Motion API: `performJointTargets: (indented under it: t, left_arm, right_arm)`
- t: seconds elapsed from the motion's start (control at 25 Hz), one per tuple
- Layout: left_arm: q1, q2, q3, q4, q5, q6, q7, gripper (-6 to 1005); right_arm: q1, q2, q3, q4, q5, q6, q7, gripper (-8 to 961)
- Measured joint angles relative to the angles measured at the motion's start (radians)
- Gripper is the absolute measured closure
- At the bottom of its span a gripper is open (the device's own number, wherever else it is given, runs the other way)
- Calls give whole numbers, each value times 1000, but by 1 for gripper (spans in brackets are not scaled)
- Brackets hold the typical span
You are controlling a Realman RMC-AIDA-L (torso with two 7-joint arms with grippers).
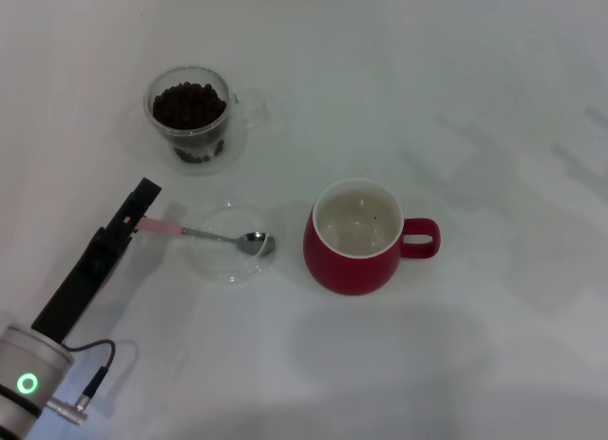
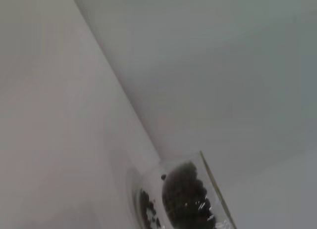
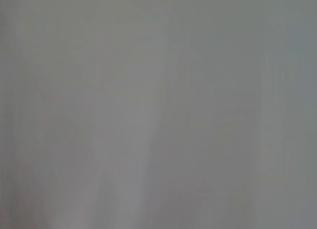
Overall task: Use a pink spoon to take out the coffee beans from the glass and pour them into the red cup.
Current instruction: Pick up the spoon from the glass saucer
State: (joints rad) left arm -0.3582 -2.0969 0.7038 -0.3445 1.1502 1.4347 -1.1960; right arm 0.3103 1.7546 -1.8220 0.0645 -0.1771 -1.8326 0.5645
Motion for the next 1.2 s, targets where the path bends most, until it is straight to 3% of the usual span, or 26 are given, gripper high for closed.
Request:
performJointTargets:
  t: [0.48,0.92,1.2]
  left_arm:
    - [-5,-5,-4,-1,26,-9,11,170]
    - [2,-3,-4,-1,25,-20,5,332]
    - [2,1,-4,2,23,-24,3,632]
  right_arm:
    - [-12,8,7,11,4,3,-3,158]
    - [-17,17,7,11,4,6,-3,159]
    - [-20,22,7,9,4,-1,-4,159]
